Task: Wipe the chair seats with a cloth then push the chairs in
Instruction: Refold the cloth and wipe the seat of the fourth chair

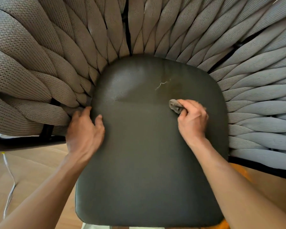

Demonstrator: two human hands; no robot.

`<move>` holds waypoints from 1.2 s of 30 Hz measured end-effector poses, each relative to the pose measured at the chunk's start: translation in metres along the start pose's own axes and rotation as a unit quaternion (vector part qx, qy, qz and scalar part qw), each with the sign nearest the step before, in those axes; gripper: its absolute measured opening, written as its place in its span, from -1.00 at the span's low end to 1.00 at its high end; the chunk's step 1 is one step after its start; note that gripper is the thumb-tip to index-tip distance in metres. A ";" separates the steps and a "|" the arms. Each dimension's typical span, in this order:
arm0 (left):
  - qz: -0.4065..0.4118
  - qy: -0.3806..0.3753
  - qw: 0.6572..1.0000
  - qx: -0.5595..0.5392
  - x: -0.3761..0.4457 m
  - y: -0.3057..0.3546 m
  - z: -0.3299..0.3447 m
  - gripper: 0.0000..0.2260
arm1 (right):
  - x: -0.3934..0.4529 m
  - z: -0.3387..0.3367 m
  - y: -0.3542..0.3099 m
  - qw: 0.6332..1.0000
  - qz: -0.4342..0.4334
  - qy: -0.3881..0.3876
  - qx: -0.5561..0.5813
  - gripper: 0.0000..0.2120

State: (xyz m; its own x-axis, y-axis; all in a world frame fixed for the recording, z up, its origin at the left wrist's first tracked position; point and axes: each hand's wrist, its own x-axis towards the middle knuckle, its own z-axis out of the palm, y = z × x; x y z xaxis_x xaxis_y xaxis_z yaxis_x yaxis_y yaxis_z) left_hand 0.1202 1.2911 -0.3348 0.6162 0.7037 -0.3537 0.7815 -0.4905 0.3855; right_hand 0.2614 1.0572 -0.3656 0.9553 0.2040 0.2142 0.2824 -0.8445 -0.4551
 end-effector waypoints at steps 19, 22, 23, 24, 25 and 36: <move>-0.008 0.005 1.000 0.017 0.002 0.005 -0.004 -0.62 | -0.006 0.070 -0.145 0.979 -0.154 -0.118 0.059 -0.68; -0.015 -0.007 0.999 0.036 0.000 0.010 -0.005 -0.54 | -0.001 0.053 -0.102 0.984 -0.148 -0.094 0.034 -0.70; -0.015 -0.008 0.999 0.039 0.000 0.010 -0.004 -0.51 | 0.002 0.046 -0.087 0.985 -0.146 -0.088 0.026 -0.71; -0.014 -0.005 0.999 0.038 -0.001 0.011 -0.002 -0.49 | 0.004 0.038 -0.072 0.986 -0.143 -0.085 0.021 -0.71; -0.012 -0.001 0.999 0.032 -0.001 0.010 0.000 -0.48 | 0.007 0.030 -0.056 0.987 -0.139 -0.083 0.017 -0.70; 0.015 0.012 0.999 -0.044 0.011 0.021 0.003 -0.50 | 0.036 -0.052 0.092 0.994 0.020 -0.049 -0.096 -0.68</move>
State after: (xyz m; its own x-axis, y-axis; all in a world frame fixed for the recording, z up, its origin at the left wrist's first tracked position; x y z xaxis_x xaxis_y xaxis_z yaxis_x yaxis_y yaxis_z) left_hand 0.1435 1.2870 -0.3329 0.6360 0.7015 -0.3216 0.7504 -0.4648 0.4699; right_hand 0.3171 0.9607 -0.3549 0.9721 0.2076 0.1092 0.2308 -0.9300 -0.2861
